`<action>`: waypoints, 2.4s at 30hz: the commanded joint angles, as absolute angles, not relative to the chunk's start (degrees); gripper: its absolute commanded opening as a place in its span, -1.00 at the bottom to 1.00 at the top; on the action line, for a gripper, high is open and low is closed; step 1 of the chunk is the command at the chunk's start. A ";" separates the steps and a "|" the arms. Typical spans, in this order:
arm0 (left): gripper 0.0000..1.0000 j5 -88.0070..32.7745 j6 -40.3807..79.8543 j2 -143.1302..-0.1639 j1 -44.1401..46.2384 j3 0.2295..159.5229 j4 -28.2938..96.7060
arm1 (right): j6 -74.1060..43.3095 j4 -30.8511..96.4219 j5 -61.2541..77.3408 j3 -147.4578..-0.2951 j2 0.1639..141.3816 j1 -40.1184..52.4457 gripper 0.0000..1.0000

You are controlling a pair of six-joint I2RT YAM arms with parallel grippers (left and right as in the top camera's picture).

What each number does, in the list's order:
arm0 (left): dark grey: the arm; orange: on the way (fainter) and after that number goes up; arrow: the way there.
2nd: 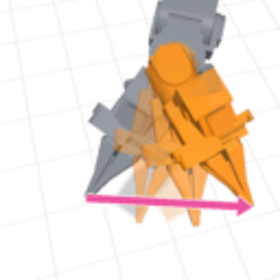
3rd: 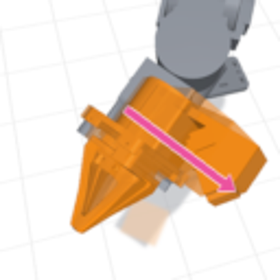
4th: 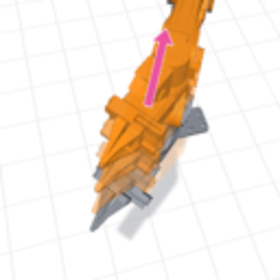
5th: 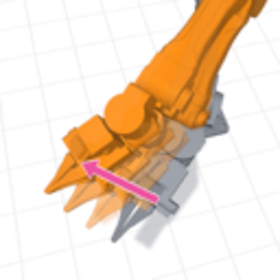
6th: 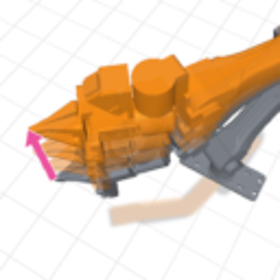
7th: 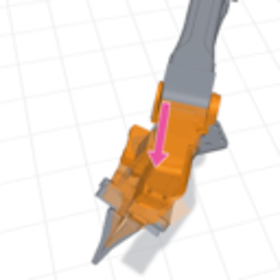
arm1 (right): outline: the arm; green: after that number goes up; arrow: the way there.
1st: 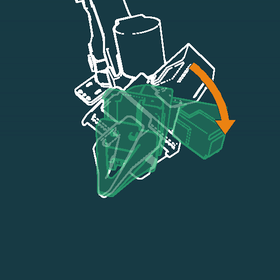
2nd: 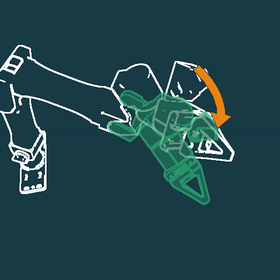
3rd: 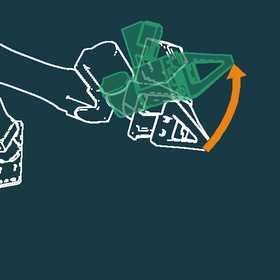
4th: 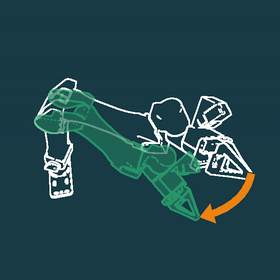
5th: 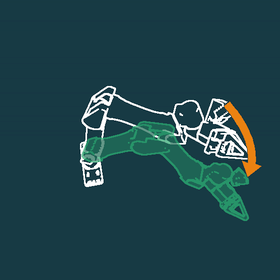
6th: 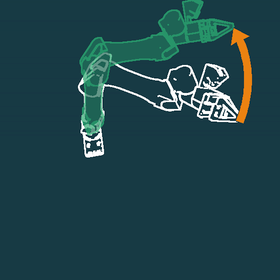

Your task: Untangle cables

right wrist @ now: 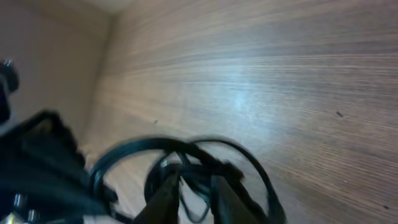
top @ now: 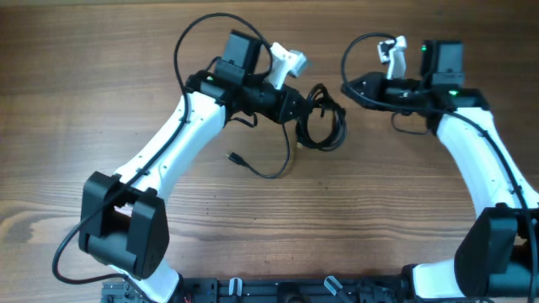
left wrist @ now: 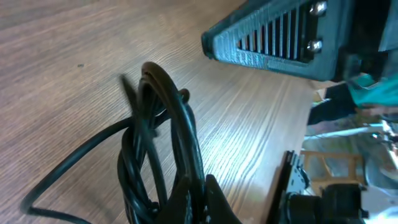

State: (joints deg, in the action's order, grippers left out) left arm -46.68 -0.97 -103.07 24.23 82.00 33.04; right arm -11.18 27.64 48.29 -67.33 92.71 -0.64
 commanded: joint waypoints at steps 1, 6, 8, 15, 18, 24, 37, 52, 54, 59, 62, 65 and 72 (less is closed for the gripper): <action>-0.92 -57.23 -4.29 -100.82 21.76 82.13 32.56 | -1.02 29.21 56.53 -67.94 93.43 -1.15 -0.49; -0.92 -65.52 -3.86 -100.82 21.21 82.13 31.05 | 4.64 29.04 58.08 -67.94 93.43 0.47 -0.28; -0.92 -65.82 -2.15 -100.82 21.26 82.13 31.03 | 5.98 28.51 58.13 -67.94 93.43 1.56 -0.25; -0.92 -71.18 0.47 -100.82 21.26 82.13 30.74 | 2.61 23.33 48.53 -67.92 93.45 5.93 -0.24; -0.92 -75.07 0.47 -100.82 21.26 82.13 30.59 | 1.06 20.49 44.71 -67.92 93.45 9.06 -0.24; -0.92 -77.54 0.49 -100.82 21.26 82.13 30.63 | -22.87 15.05 20.58 -67.94 93.43 9.65 -0.91; -0.91 -47.27 6.96 -100.84 21.26 82.13 37.98 | -27.20 19.70 43.16 -67.94 81.06 -2.13 -0.91; -0.91 -43.97 9.39 -101.08 22.59 82.13 37.76 | -26.06 35.77 24.91 -67.92 80.38 -2.11 -0.78; -0.84 -37.52 14.24 -101.32 23.88 82.13 37.71 | -27.22 39.24 21.65 -67.92 80.49 -2.11 -0.78; -0.66 -22.79 24.27 -101.38 26.35 82.13 36.47 | -27.20 45.82 16.75 -67.85 81.60 -2.11 -0.75; -0.61 -22.00 26.33 -101.43 26.55 82.13 34.41 | -27.16 43.46 17.43 -67.85 82.43 -2.09 -0.28; -0.59 -21.96 28.71 -102.26 26.83 82.13 32.93 | -27.20 38.41 19.62 -67.85 84.51 -0.80 -0.17; -0.48 -22.61 41.67 -109.32 28.27 82.13 28.40 | -28.95 34.35 24.53 -67.85 93.14 0.93 -0.15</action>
